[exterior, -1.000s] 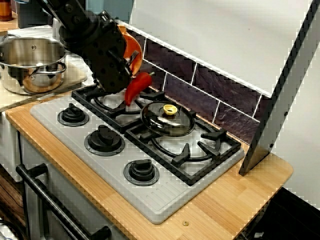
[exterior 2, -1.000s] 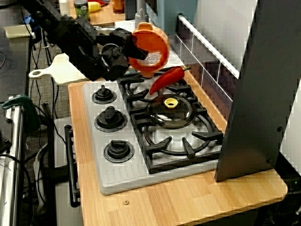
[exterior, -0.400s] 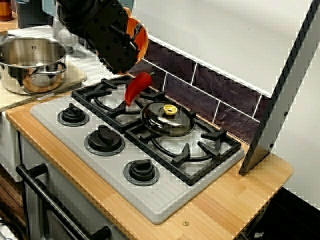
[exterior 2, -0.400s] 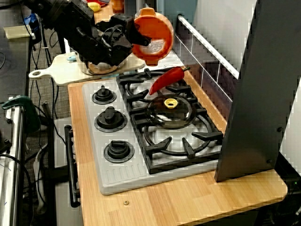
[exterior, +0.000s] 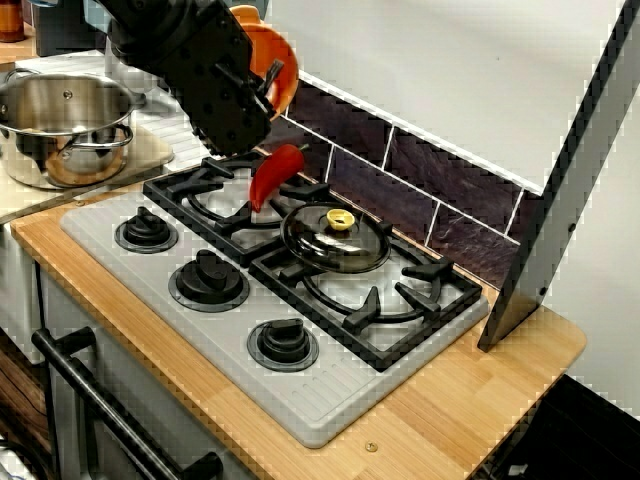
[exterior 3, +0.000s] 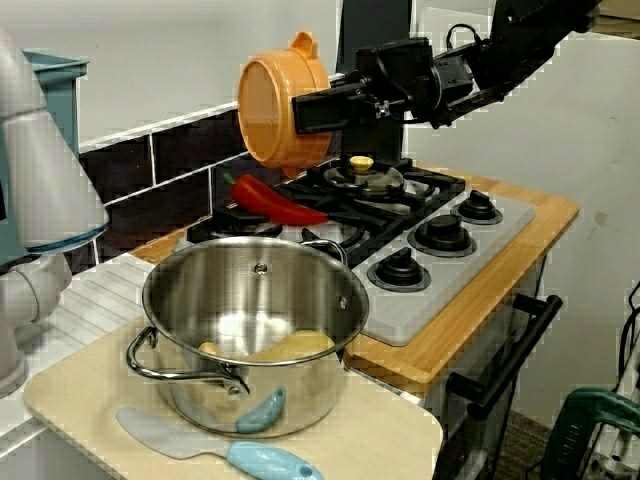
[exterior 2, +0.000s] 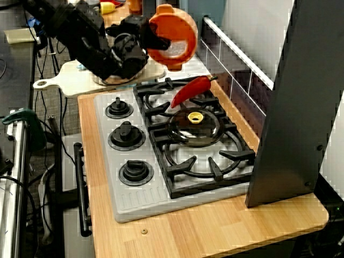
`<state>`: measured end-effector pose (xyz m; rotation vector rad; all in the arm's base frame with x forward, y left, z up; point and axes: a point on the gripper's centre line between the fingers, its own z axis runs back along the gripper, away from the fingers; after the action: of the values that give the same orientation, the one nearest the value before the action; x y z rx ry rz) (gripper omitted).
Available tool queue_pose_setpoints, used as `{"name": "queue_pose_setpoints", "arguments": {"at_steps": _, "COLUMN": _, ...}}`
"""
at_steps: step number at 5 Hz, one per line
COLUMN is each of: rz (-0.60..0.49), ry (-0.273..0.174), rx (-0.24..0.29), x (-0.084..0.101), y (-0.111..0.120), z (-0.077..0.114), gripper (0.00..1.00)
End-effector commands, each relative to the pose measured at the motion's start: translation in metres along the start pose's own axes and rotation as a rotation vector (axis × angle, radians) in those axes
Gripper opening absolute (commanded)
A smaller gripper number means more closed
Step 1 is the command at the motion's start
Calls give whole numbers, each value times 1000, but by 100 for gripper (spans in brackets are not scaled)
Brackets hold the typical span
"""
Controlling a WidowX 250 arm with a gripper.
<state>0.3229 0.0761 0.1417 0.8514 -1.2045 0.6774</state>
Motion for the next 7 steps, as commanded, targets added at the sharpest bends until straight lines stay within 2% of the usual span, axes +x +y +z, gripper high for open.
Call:
{"name": "queue_pose_setpoints", "arguments": {"at_steps": 1, "rz": 54, "ry": -54, "rx": 9, "x": 6, "y": 1, "z": 8, "gripper": 0}}
{"name": "queue_pose_setpoints", "arguments": {"at_steps": 2, "rz": 61, "ry": -74, "rx": 20, "x": 3, "y": 0, "z": 10, "gripper": 0}}
{"name": "queue_pose_setpoints", "arguments": {"at_steps": 3, "rz": 44, "ry": -37, "rx": 32, "x": 4, "y": -3, "z": 9, "gripper": 0}}
{"name": "queue_pose_setpoints", "arguments": {"at_steps": 4, "rz": -6, "ry": 73, "rx": 21, "x": 11, "y": -6, "z": 3, "gripper": 0}}
{"name": "queue_pose_setpoints", "arguments": {"at_steps": 5, "rz": -30, "ry": 91, "rx": 8, "x": 16, "y": -4, "z": 0, "gripper": 0}}
{"name": "queue_pose_setpoints", "arguments": {"at_steps": 6, "rz": -16, "ry": 87, "rx": -1, "x": 17, "y": -2, "z": -1, "gripper": 0}}
{"name": "queue_pose_setpoints", "arguments": {"at_steps": 7, "rz": 28, "ry": 58, "rx": 29, "x": 13, "y": -2, "z": 0, "gripper": 0}}
